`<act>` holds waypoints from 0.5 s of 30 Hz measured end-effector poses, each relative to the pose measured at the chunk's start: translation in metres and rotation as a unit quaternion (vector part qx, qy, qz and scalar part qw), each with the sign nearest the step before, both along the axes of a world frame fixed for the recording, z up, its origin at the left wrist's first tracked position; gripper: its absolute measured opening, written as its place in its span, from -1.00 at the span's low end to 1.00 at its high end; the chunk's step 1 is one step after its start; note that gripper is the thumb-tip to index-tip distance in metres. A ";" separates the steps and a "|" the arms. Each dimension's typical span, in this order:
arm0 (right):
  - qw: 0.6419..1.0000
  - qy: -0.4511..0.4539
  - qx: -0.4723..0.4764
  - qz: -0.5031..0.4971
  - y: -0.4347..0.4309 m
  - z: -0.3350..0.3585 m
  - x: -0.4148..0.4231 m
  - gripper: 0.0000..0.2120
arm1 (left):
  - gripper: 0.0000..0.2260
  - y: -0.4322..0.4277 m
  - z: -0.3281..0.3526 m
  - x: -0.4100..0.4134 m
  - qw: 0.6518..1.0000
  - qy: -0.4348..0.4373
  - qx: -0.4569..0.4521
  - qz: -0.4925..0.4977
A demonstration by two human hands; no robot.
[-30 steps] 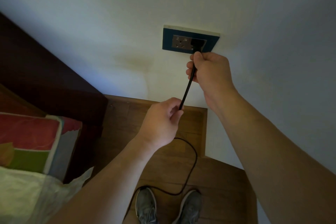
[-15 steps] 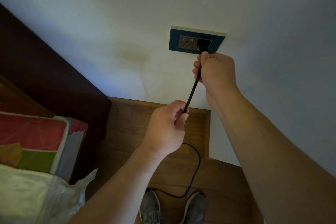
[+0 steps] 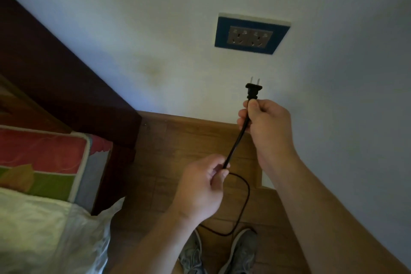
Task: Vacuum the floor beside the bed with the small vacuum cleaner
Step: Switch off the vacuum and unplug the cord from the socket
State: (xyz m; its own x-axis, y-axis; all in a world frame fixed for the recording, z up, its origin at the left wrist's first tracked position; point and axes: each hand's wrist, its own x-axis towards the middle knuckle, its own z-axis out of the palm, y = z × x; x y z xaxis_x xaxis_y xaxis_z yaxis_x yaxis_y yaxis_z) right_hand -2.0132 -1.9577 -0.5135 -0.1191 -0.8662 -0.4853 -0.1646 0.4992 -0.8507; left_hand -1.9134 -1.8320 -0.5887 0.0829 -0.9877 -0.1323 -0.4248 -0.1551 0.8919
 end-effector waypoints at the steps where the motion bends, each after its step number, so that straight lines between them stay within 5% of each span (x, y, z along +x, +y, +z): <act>1: 1.000 0.007 -0.007 0.012 0.001 -0.001 0.000 -0.79 | -0.89 0.001 -0.001 -0.001 1.000 -0.002 0.003 0.004; 15: 0.994 0.012 -0.050 0.095 0.036 0.000 -0.006 -0.85 | -0.88 0.041 -0.003 -0.017 0.999 0.006 0.005 0.054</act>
State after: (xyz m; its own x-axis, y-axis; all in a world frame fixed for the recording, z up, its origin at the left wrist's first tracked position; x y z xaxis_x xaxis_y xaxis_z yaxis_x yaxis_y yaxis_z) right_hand -2.0193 -1.9217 -0.5136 0.0405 -0.9176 -0.3954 -0.2697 0.3710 -0.8886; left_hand -1.9301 -1.7911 -0.5913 0.1873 -0.9717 -0.1439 -0.3952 -0.2086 0.8946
